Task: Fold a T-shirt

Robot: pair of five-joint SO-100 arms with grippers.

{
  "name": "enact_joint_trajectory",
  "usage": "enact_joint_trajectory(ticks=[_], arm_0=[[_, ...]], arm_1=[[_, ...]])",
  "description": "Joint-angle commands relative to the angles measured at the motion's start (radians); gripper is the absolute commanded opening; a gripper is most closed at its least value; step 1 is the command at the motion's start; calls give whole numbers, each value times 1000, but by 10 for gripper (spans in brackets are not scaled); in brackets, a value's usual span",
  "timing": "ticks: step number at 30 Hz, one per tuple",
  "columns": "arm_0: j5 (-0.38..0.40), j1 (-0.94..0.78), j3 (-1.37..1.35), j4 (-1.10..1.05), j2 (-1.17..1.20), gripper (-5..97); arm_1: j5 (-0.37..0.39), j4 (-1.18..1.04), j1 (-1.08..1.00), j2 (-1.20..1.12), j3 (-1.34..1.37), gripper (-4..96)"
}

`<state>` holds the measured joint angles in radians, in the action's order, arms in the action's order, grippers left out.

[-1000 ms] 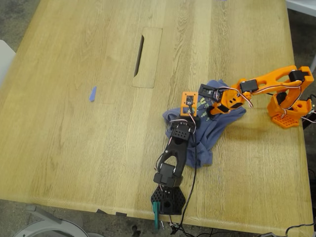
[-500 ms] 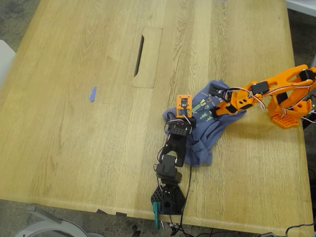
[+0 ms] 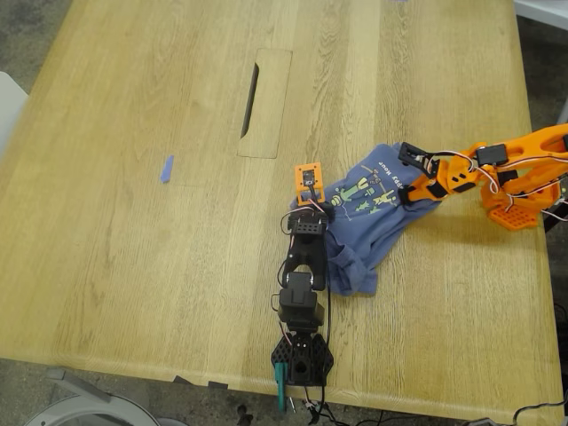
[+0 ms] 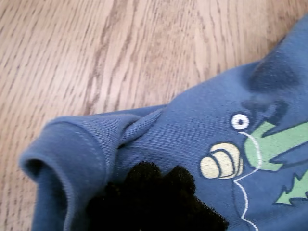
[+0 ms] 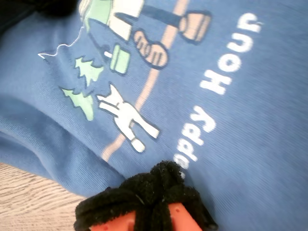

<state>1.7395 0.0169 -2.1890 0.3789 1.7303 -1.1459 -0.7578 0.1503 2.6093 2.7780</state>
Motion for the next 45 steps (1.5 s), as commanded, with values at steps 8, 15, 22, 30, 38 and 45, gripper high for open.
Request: enact_joint_trajectory(ticks=[8, 15, 22, 30, 38, 45], arm_0=[[8, -215, 20, 84, 172, -1], [5, -301, 25, 104, 218, -1], [8, -302, 57, 199, 311, -1], [3, -133, 118, 331, 453, -1], [-6, 84, 155, 400, 537, 7], [-6, 170, 137, 391, 531, -1]], arm_1=[[-3, -140, -63, 167, 25, 1], [-8, -198, -97, 210, 14, 1], [-12, -288, -143, 236, -74, 1], [-38, -333, -190, 179, -258, -1], [-55, -314, -190, 11, -512, -1], [-63, -92, -103, -373, -798, -1]])
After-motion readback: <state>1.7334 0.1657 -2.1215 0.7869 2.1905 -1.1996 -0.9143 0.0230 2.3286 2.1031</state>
